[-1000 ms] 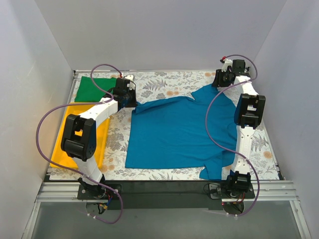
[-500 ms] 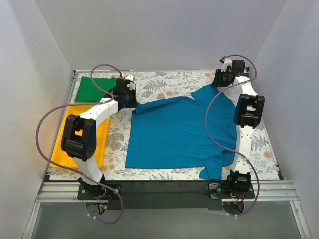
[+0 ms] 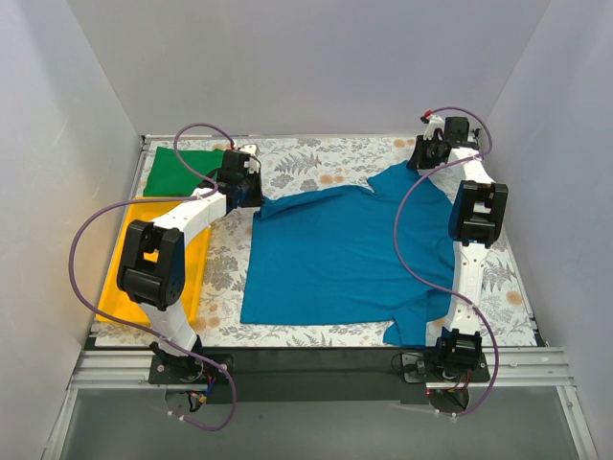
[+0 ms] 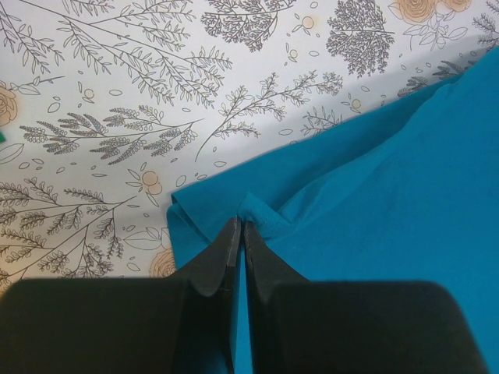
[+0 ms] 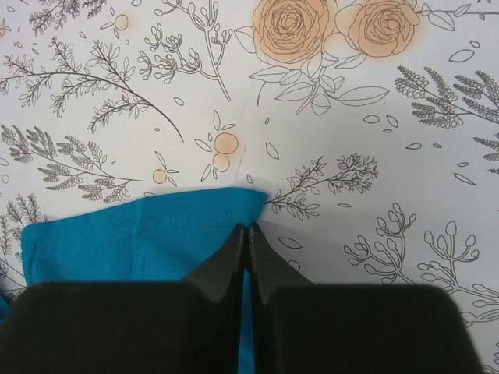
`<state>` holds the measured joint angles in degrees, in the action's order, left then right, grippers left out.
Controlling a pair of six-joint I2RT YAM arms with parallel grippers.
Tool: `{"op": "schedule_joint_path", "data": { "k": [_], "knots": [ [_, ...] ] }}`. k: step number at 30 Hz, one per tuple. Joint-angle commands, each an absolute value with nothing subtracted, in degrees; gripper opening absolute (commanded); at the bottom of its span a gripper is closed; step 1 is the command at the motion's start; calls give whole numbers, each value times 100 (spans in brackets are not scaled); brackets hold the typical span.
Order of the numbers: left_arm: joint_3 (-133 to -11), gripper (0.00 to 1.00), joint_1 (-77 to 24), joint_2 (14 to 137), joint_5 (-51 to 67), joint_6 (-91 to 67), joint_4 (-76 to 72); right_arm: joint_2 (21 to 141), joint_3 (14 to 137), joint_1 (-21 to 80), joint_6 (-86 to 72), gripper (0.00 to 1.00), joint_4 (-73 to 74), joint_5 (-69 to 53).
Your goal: Fold and stack the t-shirts
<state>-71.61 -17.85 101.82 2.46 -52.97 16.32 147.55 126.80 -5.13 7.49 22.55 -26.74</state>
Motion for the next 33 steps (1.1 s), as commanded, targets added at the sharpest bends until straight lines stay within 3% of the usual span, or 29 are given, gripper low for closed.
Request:
{"op": "schedule_joint_path", "data": {
  "k": [1,7,15,33],
  "knots": [
    [-7154,0,-1758,9686,273,-5335,1644,14547,12429,-492,712,6,2207,-2611],
    [-7032,0,-1758,9501,272,-5379,1644,13642,11147,-483,773,1,1478,-2671],
    [-6733,0,-1758,9080,395,-5484,1617,11972,8416,-431,1054,1,231,-2935],
    [-6197,0,-1758,8236,378,-5572,1582,8975,5617,-229,1933,1,-475,-3120]
  ]
}}
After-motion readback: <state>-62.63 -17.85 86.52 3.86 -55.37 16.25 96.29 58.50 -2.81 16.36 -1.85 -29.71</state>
